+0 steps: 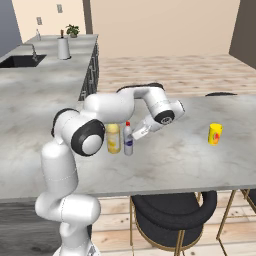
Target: Place the drinks on the dining counter in a tight cluster.
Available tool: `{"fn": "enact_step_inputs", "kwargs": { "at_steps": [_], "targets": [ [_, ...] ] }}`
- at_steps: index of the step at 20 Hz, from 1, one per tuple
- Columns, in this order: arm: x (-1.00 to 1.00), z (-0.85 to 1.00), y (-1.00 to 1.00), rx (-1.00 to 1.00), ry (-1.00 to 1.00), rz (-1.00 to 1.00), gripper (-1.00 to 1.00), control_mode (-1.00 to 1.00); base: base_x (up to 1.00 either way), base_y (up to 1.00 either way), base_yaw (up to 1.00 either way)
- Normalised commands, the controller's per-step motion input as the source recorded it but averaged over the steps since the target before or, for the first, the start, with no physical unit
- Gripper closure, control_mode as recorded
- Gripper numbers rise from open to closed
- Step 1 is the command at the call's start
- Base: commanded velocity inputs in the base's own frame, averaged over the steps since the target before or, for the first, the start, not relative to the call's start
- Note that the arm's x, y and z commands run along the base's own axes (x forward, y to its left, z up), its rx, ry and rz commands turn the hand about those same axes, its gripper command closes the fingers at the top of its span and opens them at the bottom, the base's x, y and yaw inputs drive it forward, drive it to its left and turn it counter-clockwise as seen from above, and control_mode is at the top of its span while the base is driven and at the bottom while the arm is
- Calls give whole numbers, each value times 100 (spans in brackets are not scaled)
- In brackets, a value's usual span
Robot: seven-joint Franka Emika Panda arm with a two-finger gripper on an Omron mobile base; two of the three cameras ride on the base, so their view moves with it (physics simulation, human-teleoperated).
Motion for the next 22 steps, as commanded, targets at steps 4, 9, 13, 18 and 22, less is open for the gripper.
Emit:
{"fn": "enact_step_inputs", "kwargs": {
  "at_steps": [4,9,13,18,22],
  "targets": [
    [12,-17,0,0,0,0,100,-100,0,0,0],
    [11,-25,3,0,0,0,100,-100,0,0,0],
    [4,-2,22,0,0,0,100,-100,0,0,0],
    [7,0,22,0,0,0,100,-100,0,0,0],
    [18,0,9,0,0,0,100,-100,0,0,0]
  ]
}}
